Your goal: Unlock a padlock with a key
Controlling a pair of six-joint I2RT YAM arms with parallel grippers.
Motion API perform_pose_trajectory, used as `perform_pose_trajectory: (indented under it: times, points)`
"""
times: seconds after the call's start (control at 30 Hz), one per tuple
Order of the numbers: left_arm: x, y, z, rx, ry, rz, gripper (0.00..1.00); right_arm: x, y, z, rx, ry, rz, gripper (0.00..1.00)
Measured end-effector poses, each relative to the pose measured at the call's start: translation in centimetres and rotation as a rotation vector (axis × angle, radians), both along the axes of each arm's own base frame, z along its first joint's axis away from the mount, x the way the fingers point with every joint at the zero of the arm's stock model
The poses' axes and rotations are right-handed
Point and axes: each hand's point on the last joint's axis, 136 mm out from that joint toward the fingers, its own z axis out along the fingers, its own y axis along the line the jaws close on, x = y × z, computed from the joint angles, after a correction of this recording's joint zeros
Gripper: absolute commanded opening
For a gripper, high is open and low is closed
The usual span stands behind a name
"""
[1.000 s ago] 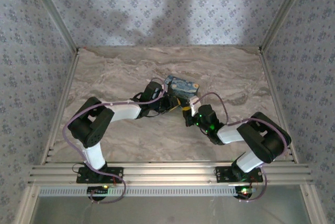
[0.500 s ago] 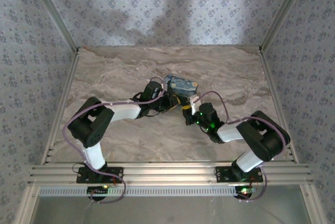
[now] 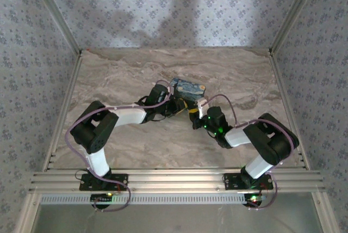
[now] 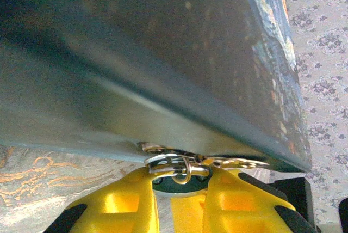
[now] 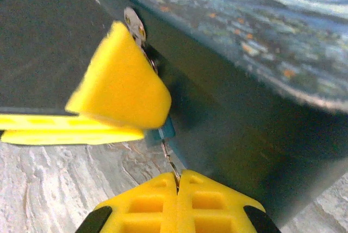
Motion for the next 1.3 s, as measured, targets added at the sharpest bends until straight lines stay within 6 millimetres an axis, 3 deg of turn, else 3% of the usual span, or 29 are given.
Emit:
perform_pose_trajectory:
  times: [0.73, 1.07, 1.3]
  points:
    - [1.2, -0.1, 0.9, -0.011, -0.032, 0.036, 0.14, 1.6, 0.6, 1.1, 0.035, 0.007, -0.01, 0.0]
    - [1.1, -0.2, -0.3, -0.003, -0.014, 0.027, 0.14, 1.4, 0.3, -0.1, 0.042, 0.042, -0.026, 0.0]
    - [0.4, -0.7, -2.3, 0.005, 0.037, -0.001, 0.17, 0.4, -0.1, -2.2, 0.047, 0.092, -0.037, 0.0]
